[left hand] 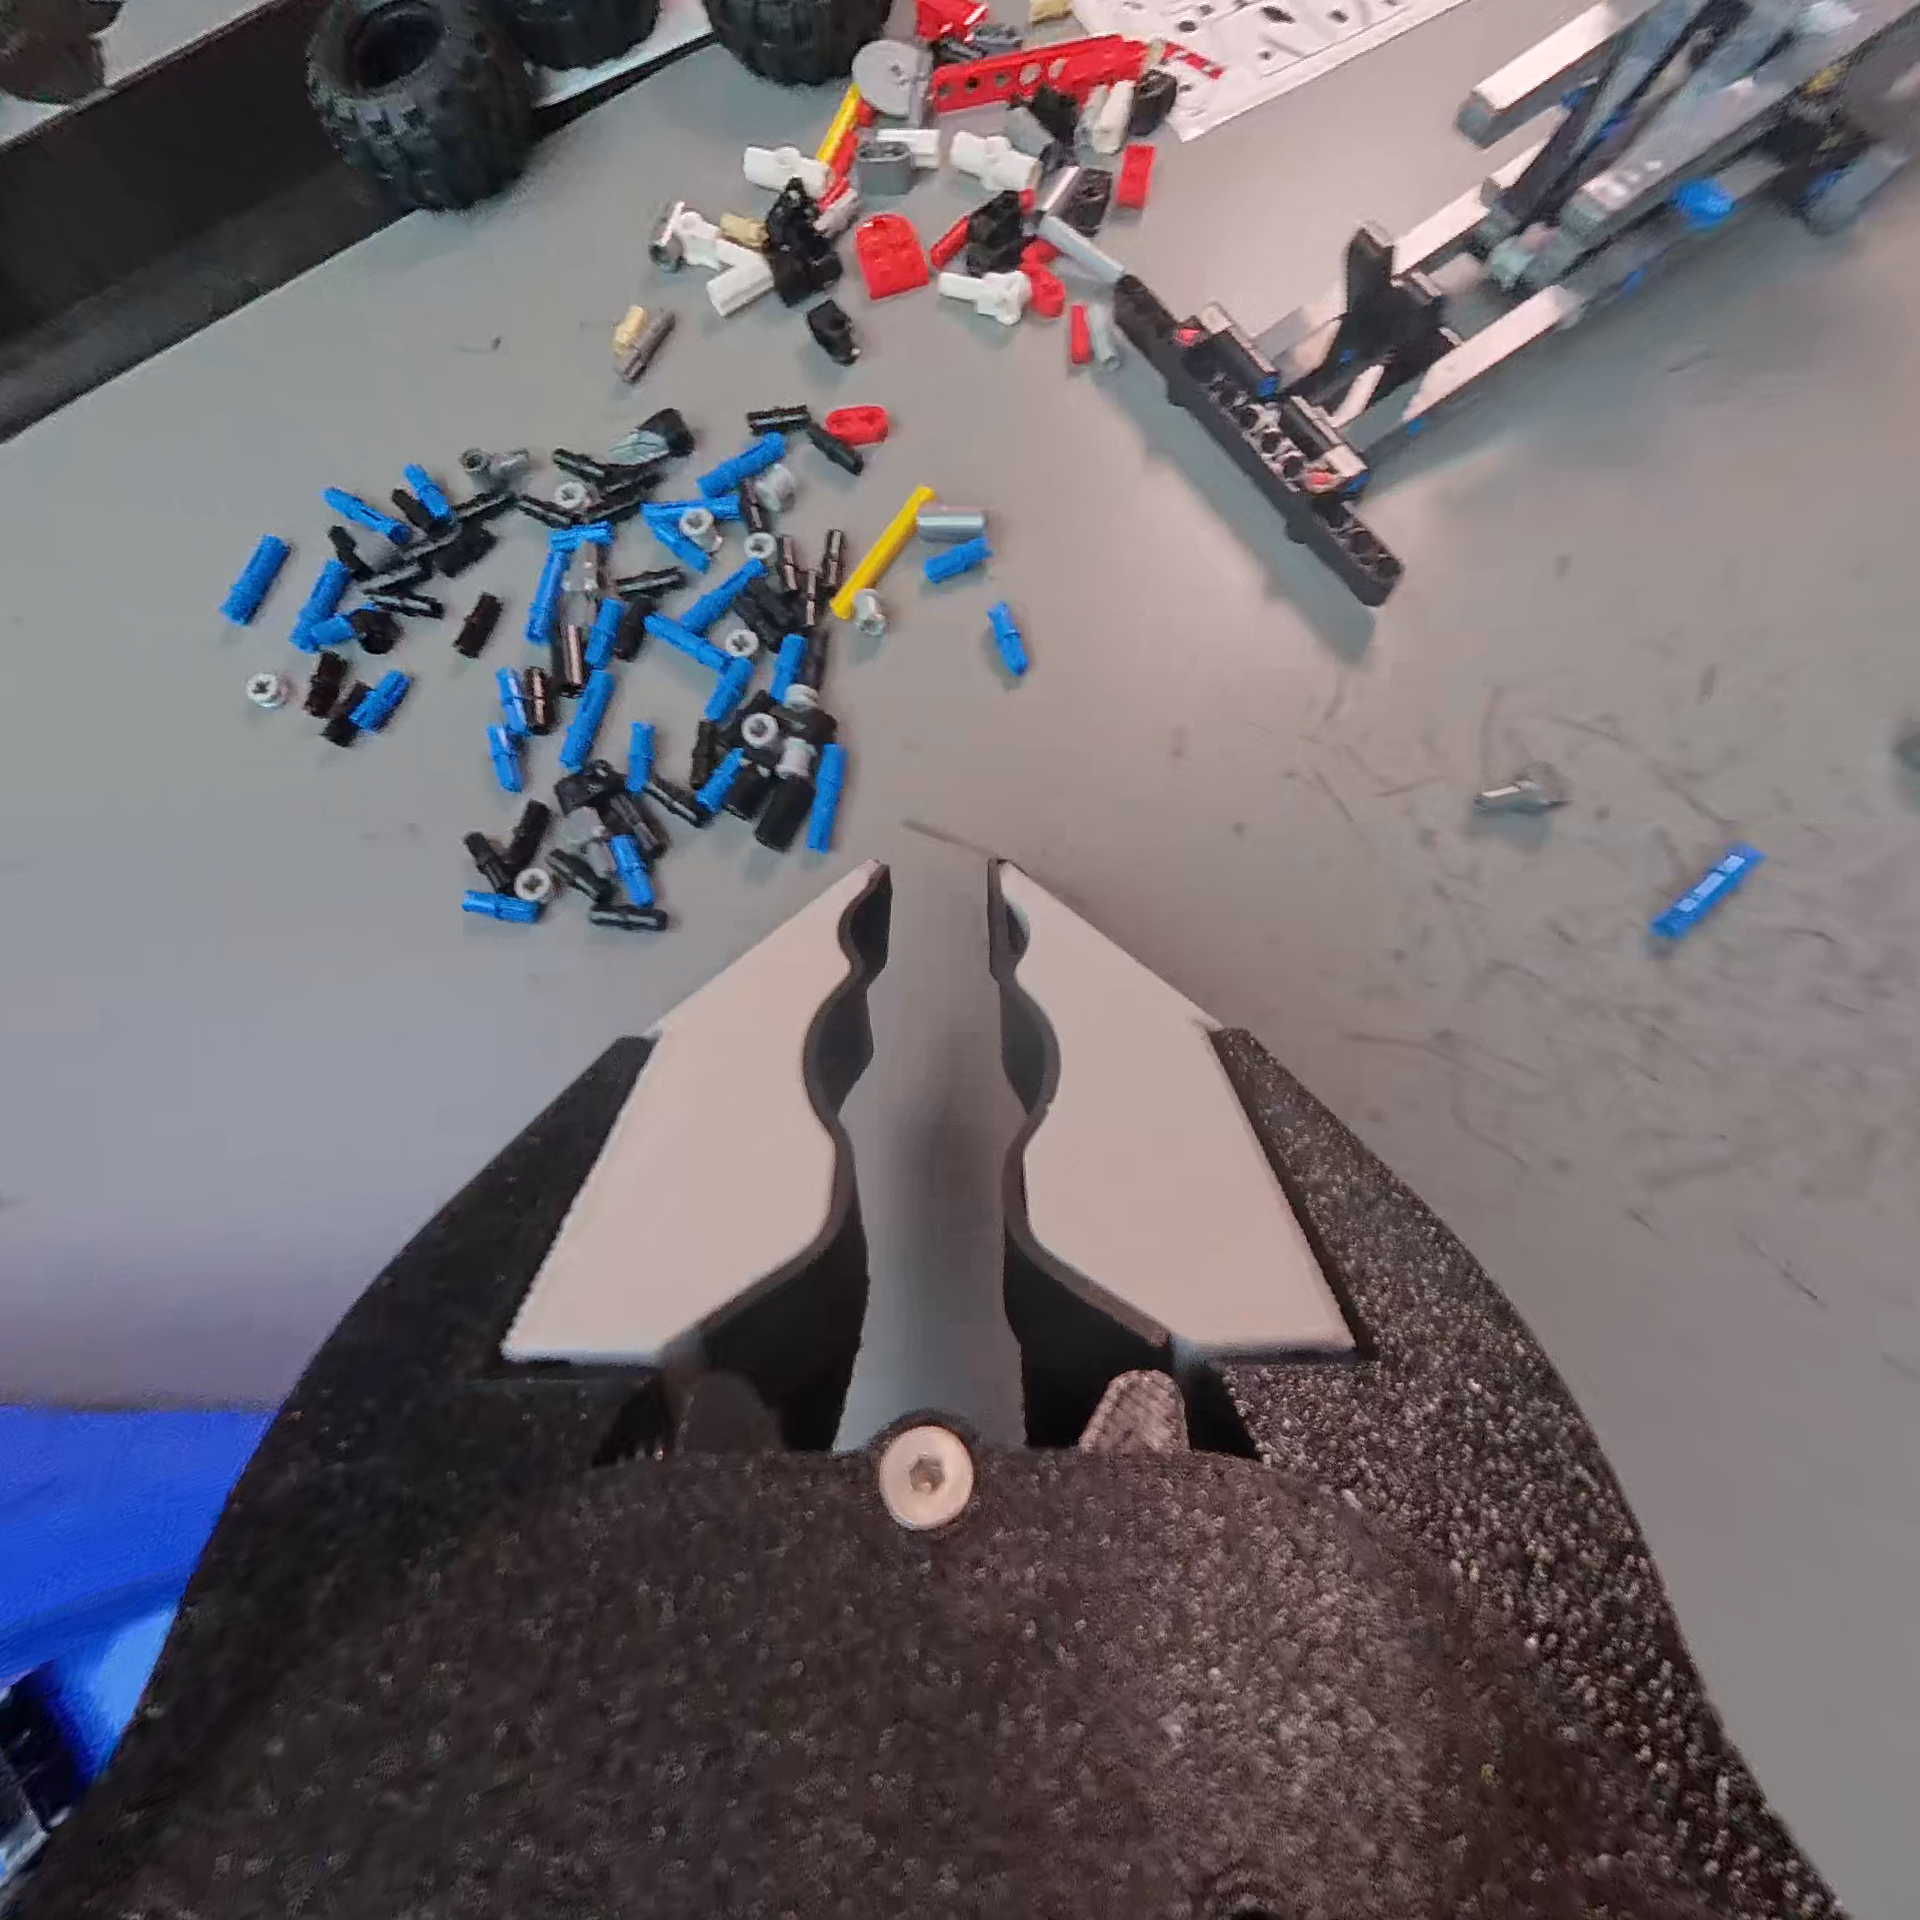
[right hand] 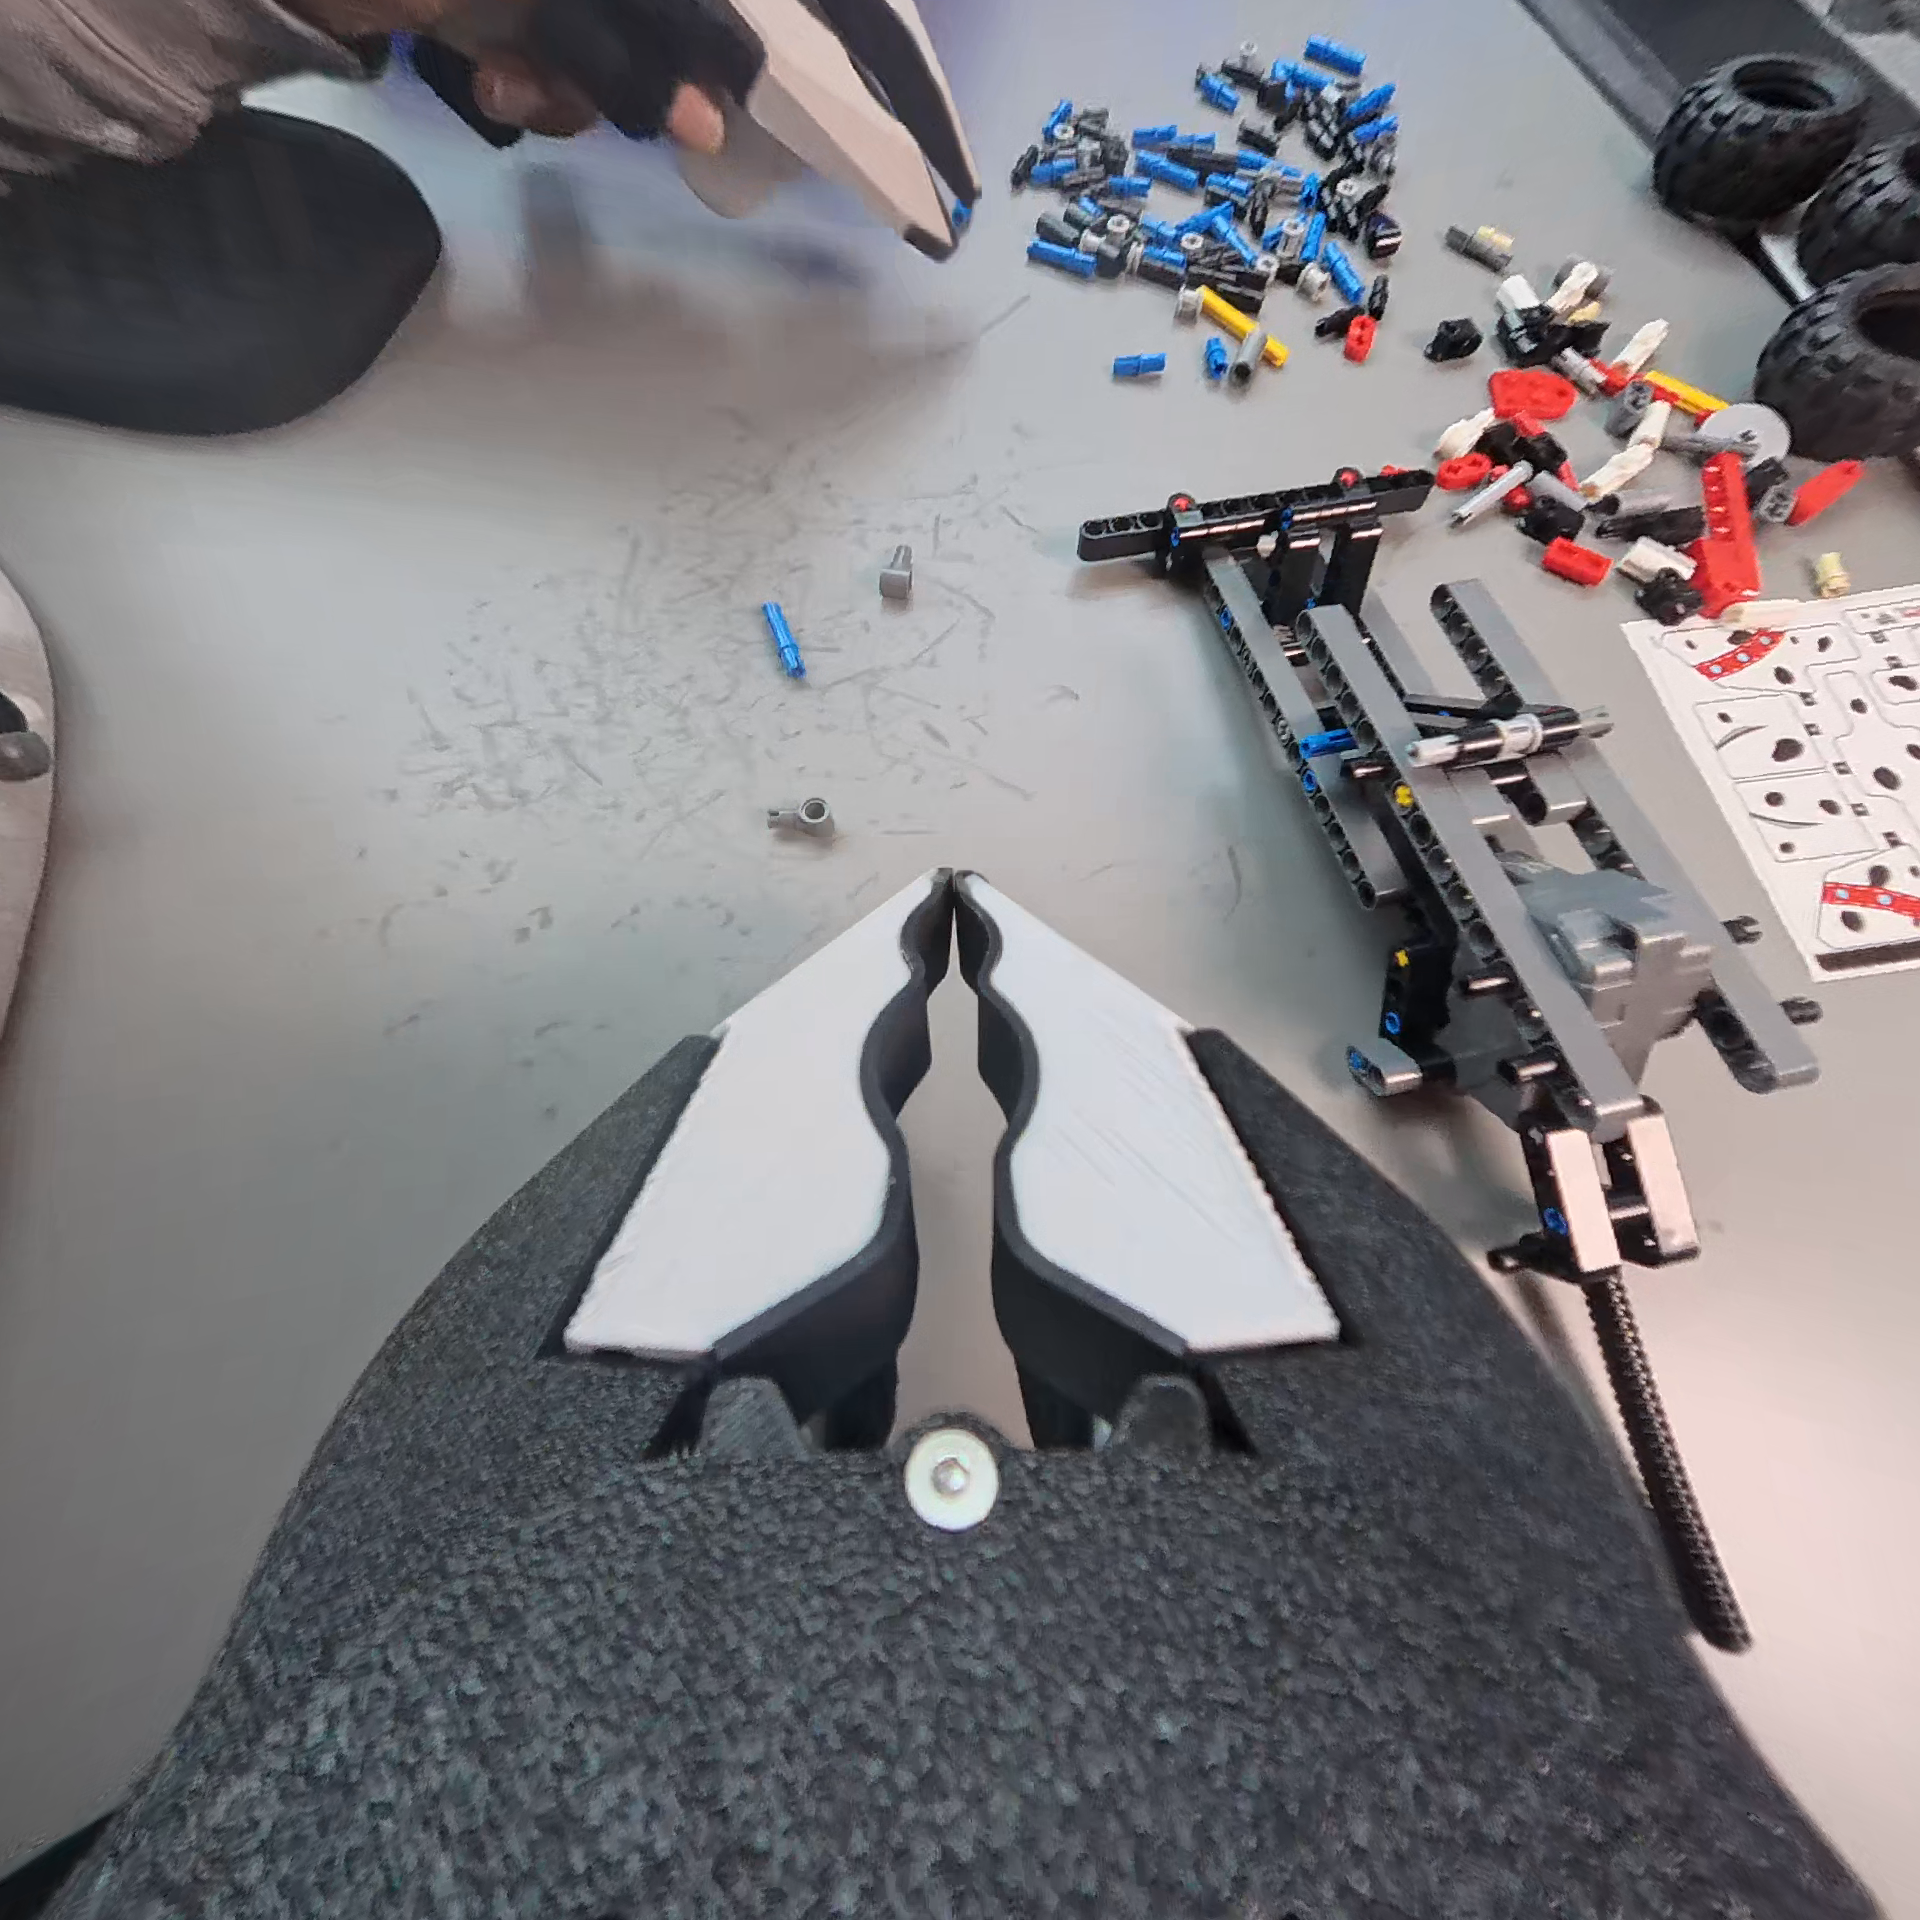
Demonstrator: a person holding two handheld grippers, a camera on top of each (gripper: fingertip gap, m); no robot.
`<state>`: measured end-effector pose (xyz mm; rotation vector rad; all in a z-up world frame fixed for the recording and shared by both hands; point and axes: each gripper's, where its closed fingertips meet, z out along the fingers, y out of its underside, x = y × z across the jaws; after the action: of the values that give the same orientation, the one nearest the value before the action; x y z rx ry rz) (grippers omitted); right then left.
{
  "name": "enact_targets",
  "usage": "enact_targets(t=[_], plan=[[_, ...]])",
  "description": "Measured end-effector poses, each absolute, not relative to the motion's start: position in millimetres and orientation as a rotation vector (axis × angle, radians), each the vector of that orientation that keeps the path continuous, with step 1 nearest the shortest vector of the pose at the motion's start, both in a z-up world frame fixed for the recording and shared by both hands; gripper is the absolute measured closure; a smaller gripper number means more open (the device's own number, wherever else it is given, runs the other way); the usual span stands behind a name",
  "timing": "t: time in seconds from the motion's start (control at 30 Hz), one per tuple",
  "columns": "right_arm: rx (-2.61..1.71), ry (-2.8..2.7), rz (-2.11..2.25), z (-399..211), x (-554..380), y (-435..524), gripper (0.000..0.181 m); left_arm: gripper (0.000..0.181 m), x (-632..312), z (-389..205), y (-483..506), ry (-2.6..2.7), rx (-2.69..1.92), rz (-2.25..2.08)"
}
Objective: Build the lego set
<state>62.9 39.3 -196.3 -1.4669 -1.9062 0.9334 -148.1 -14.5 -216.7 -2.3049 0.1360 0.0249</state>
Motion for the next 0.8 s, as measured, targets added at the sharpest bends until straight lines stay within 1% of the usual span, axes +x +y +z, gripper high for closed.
enact_targets(t=[0.2, 0.33, 0.6, 0.67, 0.73, 0.8], plan=[[-1.394, -1.893, 0.971, -191.9, 64.4, 33.2, 0.181, 0.165, -174.3, -229.7, 8.7, 0.016, -2.352, 0.092], [-1.388, -1.888, 1.007, -190.7, 68.0, 31.9, 0.181, 0.171, -177.6, -234.5, 12.4, -0.008, -2.375, 0.059], [-1.379, -1.901, 1.045, -195.0, 66.9, 26.3, 0.181, 0.175, -174.7, -237.1, 15.8, 0.047, -2.396, 0.024], [-1.369, -1.891, 1.055, -193.7, 63.9, 24.1, 0.181, 0.175, -154.4, -229.5, 16.8, 0.164, -2.350, -0.050], [-1.357, -1.875, 1.066, -191.0, 59.3, 20.9, 0.181, 0.176, -111.7, -215.8, 14.0, 0.368, -2.265, -0.177], [-1.356, -1.874, 1.055, -191.8, 53.9, 17.6, 0.181, 0.175, -71.1, -214.1, 4.8, 0.552, -2.235, -0.266]])
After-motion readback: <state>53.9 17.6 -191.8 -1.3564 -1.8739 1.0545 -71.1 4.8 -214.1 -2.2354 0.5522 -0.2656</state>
